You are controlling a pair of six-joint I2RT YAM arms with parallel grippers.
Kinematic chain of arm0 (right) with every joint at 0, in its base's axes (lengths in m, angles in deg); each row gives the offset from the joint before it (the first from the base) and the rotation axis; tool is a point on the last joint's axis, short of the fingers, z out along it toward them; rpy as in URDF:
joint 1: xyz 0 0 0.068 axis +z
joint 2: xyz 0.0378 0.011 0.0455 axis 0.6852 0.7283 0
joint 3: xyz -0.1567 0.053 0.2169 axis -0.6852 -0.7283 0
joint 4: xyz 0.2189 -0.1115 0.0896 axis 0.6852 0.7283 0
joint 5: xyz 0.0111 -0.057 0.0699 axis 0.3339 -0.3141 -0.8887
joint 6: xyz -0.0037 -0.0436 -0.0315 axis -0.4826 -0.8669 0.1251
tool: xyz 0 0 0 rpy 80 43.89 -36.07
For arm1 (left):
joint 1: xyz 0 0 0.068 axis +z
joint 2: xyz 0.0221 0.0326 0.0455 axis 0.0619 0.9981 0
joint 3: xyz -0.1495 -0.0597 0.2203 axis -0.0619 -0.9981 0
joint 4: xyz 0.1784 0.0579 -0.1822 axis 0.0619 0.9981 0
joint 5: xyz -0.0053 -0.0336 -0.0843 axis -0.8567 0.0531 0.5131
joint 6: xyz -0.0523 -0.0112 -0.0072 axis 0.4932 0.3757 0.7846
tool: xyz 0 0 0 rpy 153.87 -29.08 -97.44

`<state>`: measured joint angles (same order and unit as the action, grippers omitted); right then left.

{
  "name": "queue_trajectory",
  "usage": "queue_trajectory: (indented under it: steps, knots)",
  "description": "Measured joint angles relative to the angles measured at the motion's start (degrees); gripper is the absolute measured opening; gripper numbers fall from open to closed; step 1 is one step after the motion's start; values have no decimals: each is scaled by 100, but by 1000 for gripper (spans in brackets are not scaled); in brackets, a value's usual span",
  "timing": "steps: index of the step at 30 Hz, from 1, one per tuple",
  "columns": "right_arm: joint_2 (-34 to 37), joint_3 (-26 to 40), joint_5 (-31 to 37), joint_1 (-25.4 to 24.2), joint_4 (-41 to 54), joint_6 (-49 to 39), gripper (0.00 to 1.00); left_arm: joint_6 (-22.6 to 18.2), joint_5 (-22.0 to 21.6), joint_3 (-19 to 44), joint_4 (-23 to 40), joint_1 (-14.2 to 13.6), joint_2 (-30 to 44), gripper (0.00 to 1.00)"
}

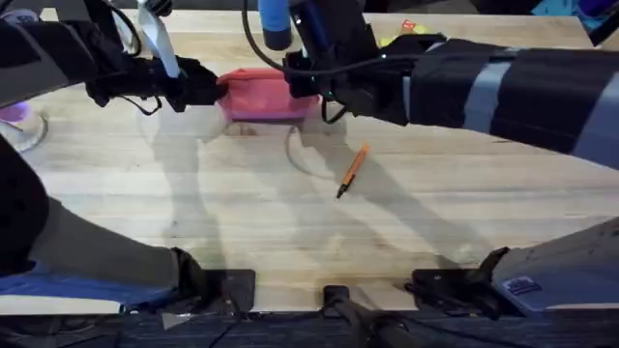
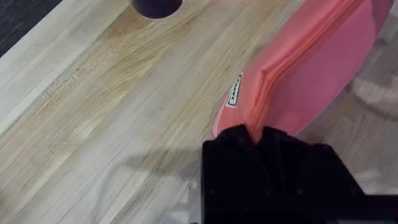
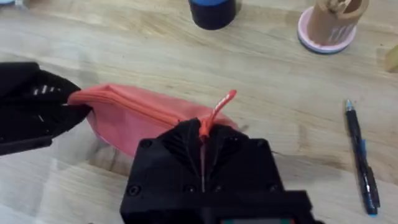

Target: Unzip the bag, pick up the pens from the table one at a time and place them inside, then zip the bag closed.

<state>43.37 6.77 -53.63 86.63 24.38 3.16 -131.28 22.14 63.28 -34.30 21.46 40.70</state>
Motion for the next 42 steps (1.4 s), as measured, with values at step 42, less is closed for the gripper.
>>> queue_trajectory:
  steps: [42]
  knots:
    - [752, 494, 369, 507, -280, -2, 31, -2, -260, 2, -66, 73, 0, 42]
